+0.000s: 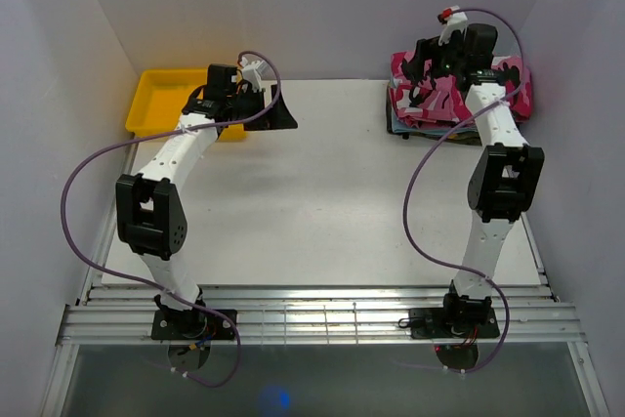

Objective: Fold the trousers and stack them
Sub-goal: Neatly place the folded trousers to the corner

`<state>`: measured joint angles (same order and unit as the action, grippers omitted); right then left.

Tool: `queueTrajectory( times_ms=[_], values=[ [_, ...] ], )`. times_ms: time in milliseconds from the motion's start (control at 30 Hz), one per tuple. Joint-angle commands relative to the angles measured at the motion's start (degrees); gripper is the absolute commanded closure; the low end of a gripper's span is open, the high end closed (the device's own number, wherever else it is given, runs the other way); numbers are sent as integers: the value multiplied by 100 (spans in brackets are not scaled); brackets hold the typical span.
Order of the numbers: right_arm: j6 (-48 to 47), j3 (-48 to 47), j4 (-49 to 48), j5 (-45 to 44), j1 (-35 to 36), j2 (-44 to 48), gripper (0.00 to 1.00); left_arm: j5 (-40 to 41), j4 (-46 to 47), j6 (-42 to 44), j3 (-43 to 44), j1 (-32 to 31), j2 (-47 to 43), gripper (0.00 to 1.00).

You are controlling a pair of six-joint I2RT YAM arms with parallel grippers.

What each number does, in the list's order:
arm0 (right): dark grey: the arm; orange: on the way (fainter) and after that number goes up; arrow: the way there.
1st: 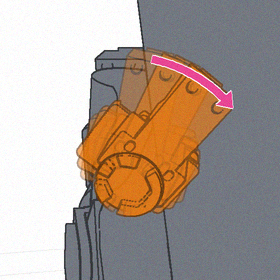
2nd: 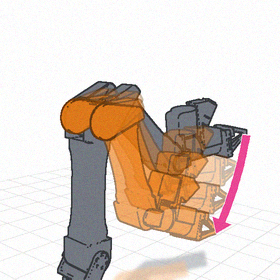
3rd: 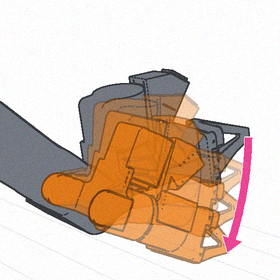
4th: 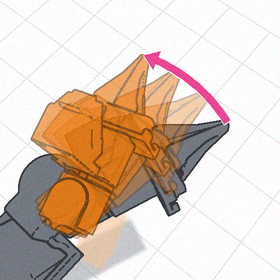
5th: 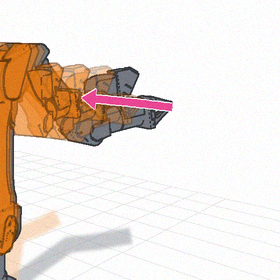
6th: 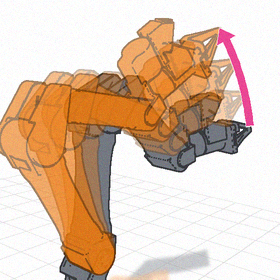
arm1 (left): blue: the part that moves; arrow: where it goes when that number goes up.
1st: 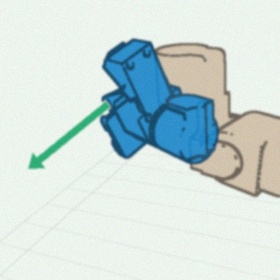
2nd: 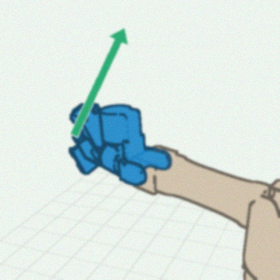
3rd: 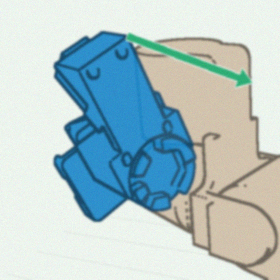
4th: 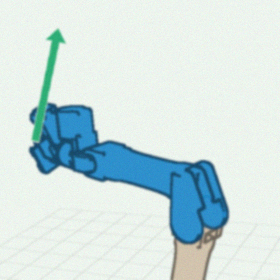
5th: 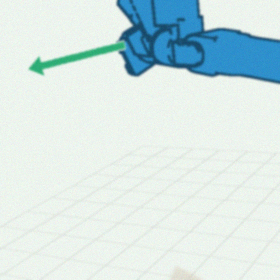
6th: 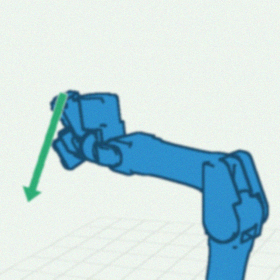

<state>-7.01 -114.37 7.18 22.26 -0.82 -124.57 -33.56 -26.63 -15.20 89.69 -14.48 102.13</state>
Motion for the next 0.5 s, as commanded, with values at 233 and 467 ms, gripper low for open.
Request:
queueTrajectory(
  times_ms=[233, 467],
  values=[
    [-1311, 1511, 2426, 884, -111, 2891, 10, -107, -1844, 956, 1007, 823, 483, 2],
    [-1532, 4701, 2175, 1070, -138, 4711, 10, 368, -1100, 1503, -854, 903, -717, 2]
  ],
)
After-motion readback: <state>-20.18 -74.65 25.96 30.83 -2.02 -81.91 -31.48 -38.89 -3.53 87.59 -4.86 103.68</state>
